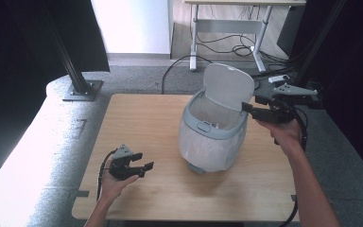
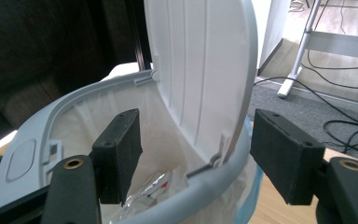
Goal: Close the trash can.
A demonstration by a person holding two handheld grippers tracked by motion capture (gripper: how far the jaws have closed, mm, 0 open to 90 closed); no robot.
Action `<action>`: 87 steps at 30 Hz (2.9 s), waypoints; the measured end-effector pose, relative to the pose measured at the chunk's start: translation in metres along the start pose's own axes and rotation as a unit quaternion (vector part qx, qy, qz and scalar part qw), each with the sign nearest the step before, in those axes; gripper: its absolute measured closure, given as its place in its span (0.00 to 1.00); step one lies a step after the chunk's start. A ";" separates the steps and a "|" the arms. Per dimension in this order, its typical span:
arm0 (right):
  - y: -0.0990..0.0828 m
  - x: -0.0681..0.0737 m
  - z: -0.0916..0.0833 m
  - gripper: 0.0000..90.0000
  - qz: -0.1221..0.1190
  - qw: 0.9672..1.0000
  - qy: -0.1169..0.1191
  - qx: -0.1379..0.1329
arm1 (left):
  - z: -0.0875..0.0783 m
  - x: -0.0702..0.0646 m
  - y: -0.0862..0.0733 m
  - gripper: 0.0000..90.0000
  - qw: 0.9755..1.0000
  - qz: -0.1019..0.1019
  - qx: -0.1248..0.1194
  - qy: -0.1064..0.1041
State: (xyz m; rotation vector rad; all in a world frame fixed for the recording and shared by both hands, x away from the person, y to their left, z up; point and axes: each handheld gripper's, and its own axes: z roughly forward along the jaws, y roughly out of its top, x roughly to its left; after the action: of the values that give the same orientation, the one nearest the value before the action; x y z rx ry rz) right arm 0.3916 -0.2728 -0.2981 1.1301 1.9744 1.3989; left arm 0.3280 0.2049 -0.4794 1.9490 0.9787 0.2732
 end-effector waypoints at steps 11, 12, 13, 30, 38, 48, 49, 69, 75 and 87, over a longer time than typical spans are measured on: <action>0.029 -0.004 0.007 0.36 0.011 1.000 0.013 -0.019 | 0.003 0.002 -0.003 0.37 1.000 -0.007 0.003 -0.004; 0.031 -0.002 0.008 0.36 0.009 1.000 0.014 -0.022 | 0.003 0.002 -0.003 0.37 1.000 -0.007 0.004 -0.005; 0.033 -0.001 0.009 0.36 0.005 1.000 0.009 -0.019 | 0.003 0.002 -0.003 0.37 1.000 -0.007 0.004 -0.005; 0.011 0.028 0.006 0.35 -0.023 0.997 0.077 -0.008 | 0.004 -0.003 -0.003 0.38 1.000 0.001 0.002 -0.007; -0.007 0.042 0.022 0.34 -0.010 0.992 0.122 0.023 | 0.005 -0.003 -0.005 0.37 1.000 0.002 0.008 -0.008; -0.013 0.060 0.049 0.35 -0.046 0.997 0.055 0.037 | 0.006 -0.002 -0.006 0.37 1.000 0.000 0.011 -0.007; -0.014 0.064 0.051 0.35 -0.060 0.997 0.039 0.036 | 0.006 -0.001 -0.007 0.37 1.000 0.000 0.011 -0.007; -0.022 0.073 0.030 0.34 -0.073 0.997 0.012 -0.005 | 0.003 0.003 -0.008 0.37 1.000 -0.009 0.009 -0.003; -0.039 0.061 0.000 0.34 -0.072 0.997 0.004 -0.023 | 0.001 0.004 -0.008 0.37 1.000 -0.009 0.007 0.000; -0.090 0.044 -0.032 0.34 -0.069 0.997 -0.014 -0.023 | -0.003 0.006 -0.010 0.37 1.000 -0.015 0.001 0.007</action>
State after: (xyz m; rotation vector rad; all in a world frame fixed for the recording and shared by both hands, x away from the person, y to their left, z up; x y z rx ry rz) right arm 0.3117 -0.2664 -0.3653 0.9680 1.9499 1.3426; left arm 0.3249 0.2139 -0.4869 1.9358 1.0163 0.2680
